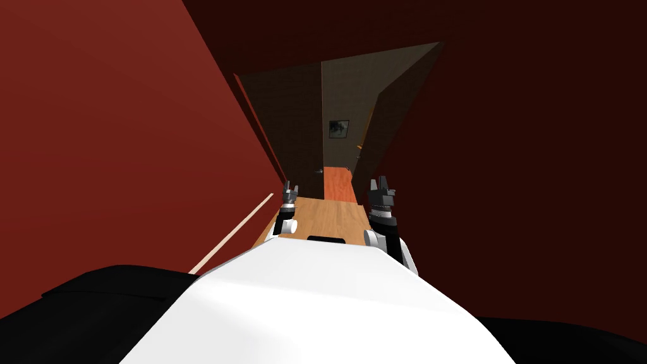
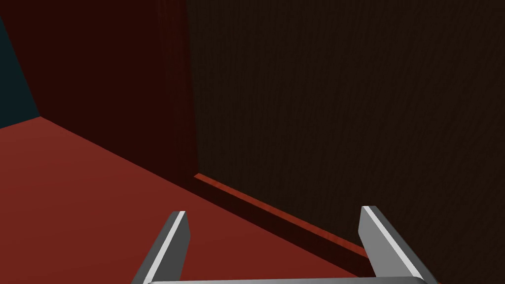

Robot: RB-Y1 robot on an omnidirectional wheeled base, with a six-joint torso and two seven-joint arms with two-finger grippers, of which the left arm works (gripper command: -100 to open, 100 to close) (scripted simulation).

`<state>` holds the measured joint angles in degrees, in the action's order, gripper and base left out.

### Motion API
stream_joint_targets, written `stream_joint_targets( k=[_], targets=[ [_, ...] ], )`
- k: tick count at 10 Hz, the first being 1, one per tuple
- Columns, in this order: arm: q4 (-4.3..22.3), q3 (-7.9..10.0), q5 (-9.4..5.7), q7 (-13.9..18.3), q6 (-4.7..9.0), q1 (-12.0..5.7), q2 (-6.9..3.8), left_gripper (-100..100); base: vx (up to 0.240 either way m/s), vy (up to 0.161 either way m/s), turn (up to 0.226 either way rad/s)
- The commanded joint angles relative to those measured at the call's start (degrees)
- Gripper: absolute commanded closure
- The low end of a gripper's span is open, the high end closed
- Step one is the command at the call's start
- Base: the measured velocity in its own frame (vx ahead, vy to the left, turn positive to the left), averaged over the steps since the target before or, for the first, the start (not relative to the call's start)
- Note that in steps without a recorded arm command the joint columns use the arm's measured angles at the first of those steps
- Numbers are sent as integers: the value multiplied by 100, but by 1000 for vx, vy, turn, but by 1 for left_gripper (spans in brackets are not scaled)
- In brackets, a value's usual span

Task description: Push the door open

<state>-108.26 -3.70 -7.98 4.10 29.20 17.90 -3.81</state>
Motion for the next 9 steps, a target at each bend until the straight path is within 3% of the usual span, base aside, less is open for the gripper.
stream_joint_targets(
  k=[1,7,9],
  targets=[
    [252,6,-18,-18,51,-99,-28,-100,75,-2,-35],
    [1211,18,-90,-83,279,-444,-137,-100,99,-8,-38],
    [1416,20,-102,-94,318,-503,-153,-100,64,5,-22]
  ],
)
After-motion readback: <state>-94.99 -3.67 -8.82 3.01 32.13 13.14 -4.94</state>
